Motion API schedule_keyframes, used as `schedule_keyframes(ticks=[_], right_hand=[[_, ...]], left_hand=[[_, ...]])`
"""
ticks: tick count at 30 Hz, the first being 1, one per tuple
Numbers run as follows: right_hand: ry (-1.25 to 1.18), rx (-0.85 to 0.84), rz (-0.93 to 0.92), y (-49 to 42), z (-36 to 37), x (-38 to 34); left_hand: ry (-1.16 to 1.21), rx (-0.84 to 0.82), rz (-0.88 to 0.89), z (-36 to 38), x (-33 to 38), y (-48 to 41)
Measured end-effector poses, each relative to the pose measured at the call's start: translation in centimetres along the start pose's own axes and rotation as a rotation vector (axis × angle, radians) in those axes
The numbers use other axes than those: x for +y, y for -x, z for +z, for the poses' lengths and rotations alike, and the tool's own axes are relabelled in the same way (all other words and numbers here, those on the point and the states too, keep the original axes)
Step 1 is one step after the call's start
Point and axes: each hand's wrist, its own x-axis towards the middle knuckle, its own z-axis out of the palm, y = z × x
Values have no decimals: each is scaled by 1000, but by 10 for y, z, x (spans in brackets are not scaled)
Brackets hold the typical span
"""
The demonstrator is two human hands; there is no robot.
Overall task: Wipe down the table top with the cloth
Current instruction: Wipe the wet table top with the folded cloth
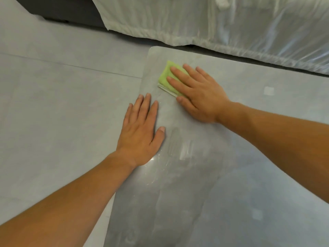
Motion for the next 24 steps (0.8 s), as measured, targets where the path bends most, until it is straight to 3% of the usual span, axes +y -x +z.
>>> schedule_keyframes(ticks=[3, 5, 7, 11, 13, 18, 21, 24], right_hand=[[-23, 50, 113, -19, -6, 16], [-62, 99, 275, -43, -8, 6], [-60, 130, 316, -57, -7, -14], [-10, 42, -46, -39, -2, -19], [22, 17, -103, -37, -5, -3], [-67, 117, 267, -70, -11, -21], [-38, 130, 50, -21, 7, -63], [22, 4, -255, 46, 19, -72]], left_hand=[[-24, 9, 6, 0, 2, 0], [-30, 13, 9, 2, 2, 0], [-32, 12, 13, 3, 1, 0], [36, 7, 30, -1, -2, 2], [75, 5, 32, -3, -1, 8], [84, -6, -8, 5, 0, 61], [165, 8, -46, 11, 1, 99], [207, -7, -98, 13, 2, 123]])
